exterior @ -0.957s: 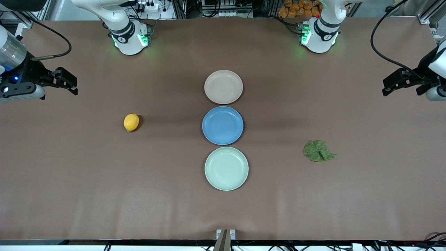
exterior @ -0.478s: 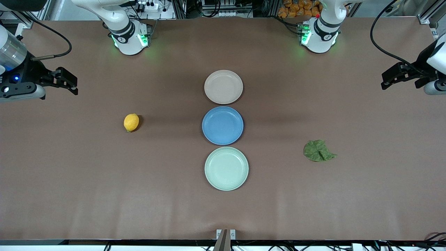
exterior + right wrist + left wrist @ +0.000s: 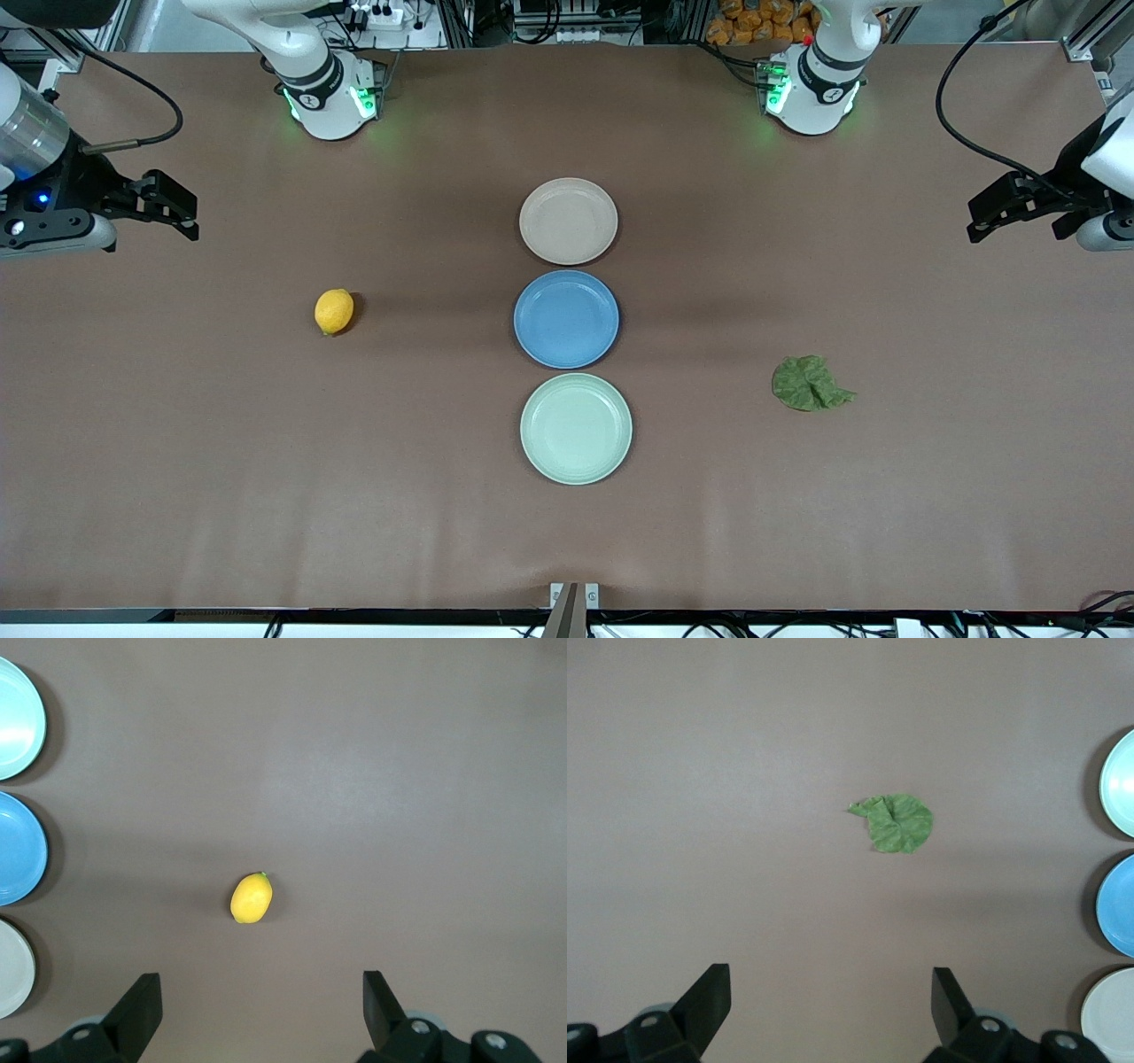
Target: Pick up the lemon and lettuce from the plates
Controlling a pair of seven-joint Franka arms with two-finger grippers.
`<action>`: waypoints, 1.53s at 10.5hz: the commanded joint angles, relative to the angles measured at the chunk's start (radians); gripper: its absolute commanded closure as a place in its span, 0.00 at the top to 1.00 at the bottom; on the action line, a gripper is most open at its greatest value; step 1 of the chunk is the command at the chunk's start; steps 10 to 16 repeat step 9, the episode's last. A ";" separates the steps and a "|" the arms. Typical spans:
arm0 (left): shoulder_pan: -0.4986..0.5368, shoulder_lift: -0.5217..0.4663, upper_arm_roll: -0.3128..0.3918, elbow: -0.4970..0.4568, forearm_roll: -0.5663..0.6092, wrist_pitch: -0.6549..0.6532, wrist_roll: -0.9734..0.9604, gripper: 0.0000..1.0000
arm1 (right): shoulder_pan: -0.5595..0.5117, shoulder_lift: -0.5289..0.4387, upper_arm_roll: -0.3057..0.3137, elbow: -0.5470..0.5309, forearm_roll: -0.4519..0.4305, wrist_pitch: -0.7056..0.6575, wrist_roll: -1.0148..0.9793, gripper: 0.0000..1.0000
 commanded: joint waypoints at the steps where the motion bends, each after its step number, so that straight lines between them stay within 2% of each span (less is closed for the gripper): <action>1: 0.011 0.010 0.001 0.001 -0.021 0.014 -0.003 1.00 | -0.022 -0.013 0.020 -0.005 -0.010 -0.009 -0.011 1.00; 16: 0.010 0.014 0.001 0.004 -0.021 0.017 0.001 1.00 | -0.028 -0.012 0.020 -0.007 0.004 -0.011 -0.010 1.00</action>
